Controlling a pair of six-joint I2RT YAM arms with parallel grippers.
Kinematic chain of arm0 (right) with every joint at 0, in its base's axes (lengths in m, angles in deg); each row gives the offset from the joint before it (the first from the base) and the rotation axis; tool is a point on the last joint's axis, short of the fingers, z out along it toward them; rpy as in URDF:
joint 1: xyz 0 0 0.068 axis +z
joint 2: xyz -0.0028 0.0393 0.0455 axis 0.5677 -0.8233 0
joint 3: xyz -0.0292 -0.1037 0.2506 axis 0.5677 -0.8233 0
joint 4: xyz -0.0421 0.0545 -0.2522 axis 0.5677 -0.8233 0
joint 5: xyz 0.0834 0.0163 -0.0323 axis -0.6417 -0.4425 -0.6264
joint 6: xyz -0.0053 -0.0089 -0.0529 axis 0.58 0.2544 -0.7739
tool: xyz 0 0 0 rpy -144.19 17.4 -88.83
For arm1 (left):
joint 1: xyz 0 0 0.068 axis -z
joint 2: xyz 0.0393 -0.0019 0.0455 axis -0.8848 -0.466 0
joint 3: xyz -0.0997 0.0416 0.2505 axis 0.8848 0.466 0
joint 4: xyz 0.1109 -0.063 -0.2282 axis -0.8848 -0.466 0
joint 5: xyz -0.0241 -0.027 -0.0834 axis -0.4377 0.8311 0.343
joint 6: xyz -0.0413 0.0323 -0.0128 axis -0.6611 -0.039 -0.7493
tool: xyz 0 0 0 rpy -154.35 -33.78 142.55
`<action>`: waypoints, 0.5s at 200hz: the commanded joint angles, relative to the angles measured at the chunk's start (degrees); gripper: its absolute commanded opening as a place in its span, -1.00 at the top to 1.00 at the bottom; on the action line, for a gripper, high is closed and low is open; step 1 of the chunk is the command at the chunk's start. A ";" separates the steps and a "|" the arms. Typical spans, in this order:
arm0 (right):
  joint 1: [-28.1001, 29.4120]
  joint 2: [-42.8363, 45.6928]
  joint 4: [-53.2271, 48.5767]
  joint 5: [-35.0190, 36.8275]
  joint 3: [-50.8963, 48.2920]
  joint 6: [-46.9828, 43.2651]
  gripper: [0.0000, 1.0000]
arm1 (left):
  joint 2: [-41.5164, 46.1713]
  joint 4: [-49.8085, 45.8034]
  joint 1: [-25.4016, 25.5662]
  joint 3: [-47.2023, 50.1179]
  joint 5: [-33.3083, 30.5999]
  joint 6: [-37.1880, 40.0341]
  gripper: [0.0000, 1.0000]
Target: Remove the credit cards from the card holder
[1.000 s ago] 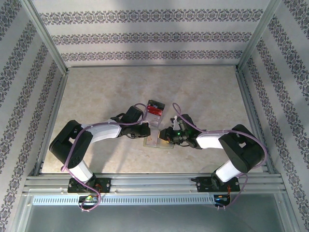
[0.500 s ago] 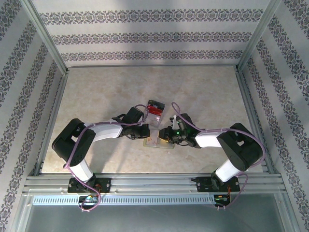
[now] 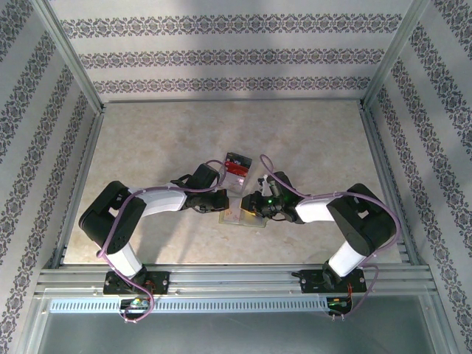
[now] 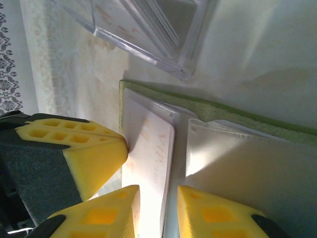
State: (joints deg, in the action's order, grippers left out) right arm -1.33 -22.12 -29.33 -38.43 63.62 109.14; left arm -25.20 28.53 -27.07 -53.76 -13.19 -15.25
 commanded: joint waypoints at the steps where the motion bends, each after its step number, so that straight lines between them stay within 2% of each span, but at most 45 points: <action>1: 0.54 -1.45 2.25 0.58 1.14 0.32 0.47 | -0.46 -2.02 -0.18 1.65 -0.94 0.37 0.93; 100: 0.56 0.31 4.80 -0.65 0.58 0.97 0.52 | -0.22 -2.07 -0.17 1.72 -1.02 0.35 0.93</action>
State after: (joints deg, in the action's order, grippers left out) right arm -1.33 -22.73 -27.54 -38.48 63.84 109.35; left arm -25.09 28.99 -27.07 -53.49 -13.19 -15.27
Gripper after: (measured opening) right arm 0.243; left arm 0.057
